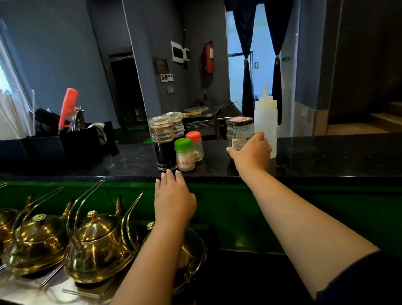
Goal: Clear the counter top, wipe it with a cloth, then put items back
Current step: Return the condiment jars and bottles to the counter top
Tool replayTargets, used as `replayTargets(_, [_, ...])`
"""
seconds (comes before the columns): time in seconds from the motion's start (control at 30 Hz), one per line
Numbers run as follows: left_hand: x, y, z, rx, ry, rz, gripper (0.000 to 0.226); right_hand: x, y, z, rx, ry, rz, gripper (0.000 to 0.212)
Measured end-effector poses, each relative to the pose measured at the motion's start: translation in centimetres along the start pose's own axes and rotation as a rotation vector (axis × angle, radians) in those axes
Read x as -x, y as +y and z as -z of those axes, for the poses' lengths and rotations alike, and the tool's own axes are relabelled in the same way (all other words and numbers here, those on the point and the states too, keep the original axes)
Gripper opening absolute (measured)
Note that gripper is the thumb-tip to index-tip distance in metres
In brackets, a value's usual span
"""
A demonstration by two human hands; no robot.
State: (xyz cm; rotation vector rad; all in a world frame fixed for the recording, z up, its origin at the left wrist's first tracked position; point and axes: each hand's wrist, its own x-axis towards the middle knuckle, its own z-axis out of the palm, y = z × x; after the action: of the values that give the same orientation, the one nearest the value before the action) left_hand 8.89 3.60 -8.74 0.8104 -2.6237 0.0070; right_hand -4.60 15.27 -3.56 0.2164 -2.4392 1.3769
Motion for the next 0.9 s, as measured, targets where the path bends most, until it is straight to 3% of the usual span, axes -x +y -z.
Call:
replayTargets(0.3, [0.1,-0.3,-0.2,0.013,0.008,-0.005,0.071,2.0,-0.9,-2.3,-0.116,-0.164,0.182,0.064])
replayTargets(0.77, [0.0,0.1,1.1,0.079,-0.057,0.03,0.07,2.5,-1.5,-2.0,-0.149,-0.267,0.238,0.068])
replayTargets(0.83, [0.9,0.7,1.2,0.131,-0.012,0.061,0.07,2.5,-0.5,-0.6,-0.155,-0.231,0.261,0.065])
replayTargets(0.9, [2.4,2.0,0.9,0.175,0.131,0.015,0.064,2.3,1.0,0.9,-0.17,-0.143,0.268,0.051])
